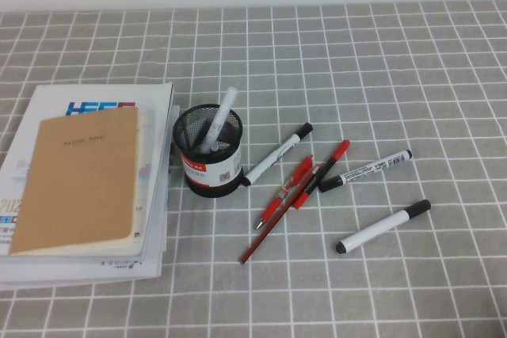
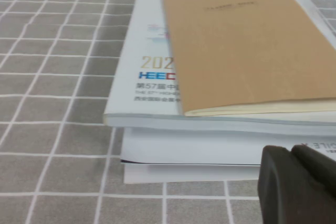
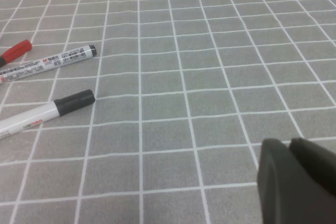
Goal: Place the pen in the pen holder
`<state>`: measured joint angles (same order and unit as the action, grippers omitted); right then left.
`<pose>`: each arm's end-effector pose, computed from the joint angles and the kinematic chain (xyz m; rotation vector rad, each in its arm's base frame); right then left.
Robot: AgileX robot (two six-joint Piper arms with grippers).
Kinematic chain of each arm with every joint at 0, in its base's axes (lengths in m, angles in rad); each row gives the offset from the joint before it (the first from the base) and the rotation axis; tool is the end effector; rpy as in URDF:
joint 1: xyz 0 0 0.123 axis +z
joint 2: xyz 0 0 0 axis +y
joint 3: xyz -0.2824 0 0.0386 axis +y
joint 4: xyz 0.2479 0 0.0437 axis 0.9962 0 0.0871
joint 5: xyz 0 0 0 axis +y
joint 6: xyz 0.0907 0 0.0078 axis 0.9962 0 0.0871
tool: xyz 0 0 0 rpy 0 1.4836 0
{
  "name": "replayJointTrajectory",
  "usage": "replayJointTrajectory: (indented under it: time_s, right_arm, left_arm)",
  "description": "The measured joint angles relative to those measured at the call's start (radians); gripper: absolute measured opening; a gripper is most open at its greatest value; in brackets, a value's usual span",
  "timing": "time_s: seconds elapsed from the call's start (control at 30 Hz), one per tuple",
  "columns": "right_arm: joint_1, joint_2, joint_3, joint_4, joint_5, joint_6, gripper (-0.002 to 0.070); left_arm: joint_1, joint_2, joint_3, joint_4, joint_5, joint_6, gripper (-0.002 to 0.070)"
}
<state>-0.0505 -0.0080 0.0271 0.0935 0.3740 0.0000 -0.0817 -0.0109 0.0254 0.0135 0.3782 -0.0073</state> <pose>0.0528 0.0004 0.1709 0.1055 1.8725 0.0572 0.0523 -0.0038 0.1711 0.0781 1.8749 -0.0479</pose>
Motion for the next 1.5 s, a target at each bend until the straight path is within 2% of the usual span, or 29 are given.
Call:
replayJointTrajectory:
  time_s: [0.4, 0.5, 0.83, 1.0, 1.07, 1.37, 1.5]
  right_arm:
    - [0.0, 0.0, 0.0, 0.002, 0.0, 0.0, -0.0013]
    - [0.0, 0.0, 0.0, 0.051, -0.013, 0.0, -0.0013]
    - [0.0, 0.0, 0.0, 0.428, -0.1, 0.0, -0.0012]
    - [0.0, 0.0, 0.0, 1.014, -0.12, 0.0, -0.0013]
    - [0.0, 0.0, 0.0, 1.145, -0.14, 0.0, -0.0013]
    - [0.0, 0.0, 0.0, 1.187, -0.14, -0.097, -0.0013]
    - [0.0, 0.0, 0.0, 1.194, -0.098, -0.23, -0.0013]
  left_arm:
    - [-0.002, 0.0, 0.0, 0.0, 0.0, 0.0, -0.0003]
    - [-0.002, 0.0, 0.0, 0.0, 0.0, 0.0, -0.0003]
    - [-0.002, 0.0, 0.0, 0.0, 0.0, 0.0, -0.0003]
    - [-0.002, 0.0, 0.0, 0.0, 0.0, 0.0, -0.0003]
    - [-0.002, 0.0, 0.0, 0.0, 0.0, 0.0, -0.0003]
    - [-0.002, 0.0, 0.0, 0.0, 0.0, 0.0, -0.0003]
    - [-0.002, 0.0, 0.0, 0.0, 0.0, 0.0, -0.0003]
